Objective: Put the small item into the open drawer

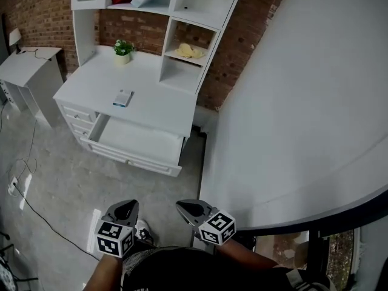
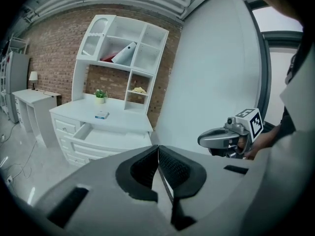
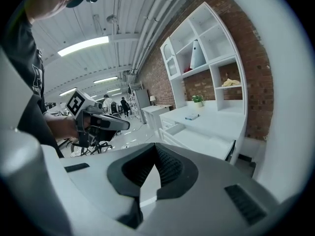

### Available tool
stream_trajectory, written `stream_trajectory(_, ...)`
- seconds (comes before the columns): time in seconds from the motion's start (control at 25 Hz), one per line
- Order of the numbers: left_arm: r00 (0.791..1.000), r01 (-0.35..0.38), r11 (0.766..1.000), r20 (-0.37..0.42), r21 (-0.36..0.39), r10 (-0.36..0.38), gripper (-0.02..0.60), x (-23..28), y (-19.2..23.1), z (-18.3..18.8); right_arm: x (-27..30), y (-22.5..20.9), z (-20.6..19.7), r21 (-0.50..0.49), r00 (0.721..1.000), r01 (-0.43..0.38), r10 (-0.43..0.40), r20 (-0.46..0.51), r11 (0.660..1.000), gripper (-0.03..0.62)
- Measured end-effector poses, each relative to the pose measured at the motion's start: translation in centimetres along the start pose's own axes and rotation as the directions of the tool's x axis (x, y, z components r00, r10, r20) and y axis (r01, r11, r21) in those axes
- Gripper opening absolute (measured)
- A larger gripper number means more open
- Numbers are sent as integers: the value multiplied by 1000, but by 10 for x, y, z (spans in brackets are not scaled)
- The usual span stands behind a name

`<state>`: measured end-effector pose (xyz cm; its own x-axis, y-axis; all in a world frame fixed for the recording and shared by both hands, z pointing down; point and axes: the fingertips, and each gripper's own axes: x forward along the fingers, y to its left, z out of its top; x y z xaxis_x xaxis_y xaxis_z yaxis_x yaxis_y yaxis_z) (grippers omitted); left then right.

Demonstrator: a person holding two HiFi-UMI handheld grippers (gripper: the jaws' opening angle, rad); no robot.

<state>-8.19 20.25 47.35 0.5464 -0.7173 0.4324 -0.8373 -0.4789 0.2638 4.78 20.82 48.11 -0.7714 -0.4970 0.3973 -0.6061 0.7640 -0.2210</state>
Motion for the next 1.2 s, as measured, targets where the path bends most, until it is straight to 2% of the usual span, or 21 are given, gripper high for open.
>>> stream_trajectory(0.28, 999, 35, 999, 7, 11, -35, 18, 26, 52, 31, 52, -23, 31, 0, 1000, 29, -29, 0, 1000, 5)
stream_trajectory(0.76, 996, 92, 996, -2, 16, -92, 18, 60, 128, 61, 122, -53, 72, 9, 996, 86, -85, -16, 996, 5)
stream_trajectory(1.04, 992, 124, 992, -13, 12, -124, 18, 73, 140, 66, 137, -64, 82, 16, 994, 100, -99, -34, 995, 5)
stream_trajectory(1.2, 992, 119, 993, -30, 5, -119, 18, 83, 144, 65, 139, -78, 81, 33, 994, 102, -101, -38, 994, 5)
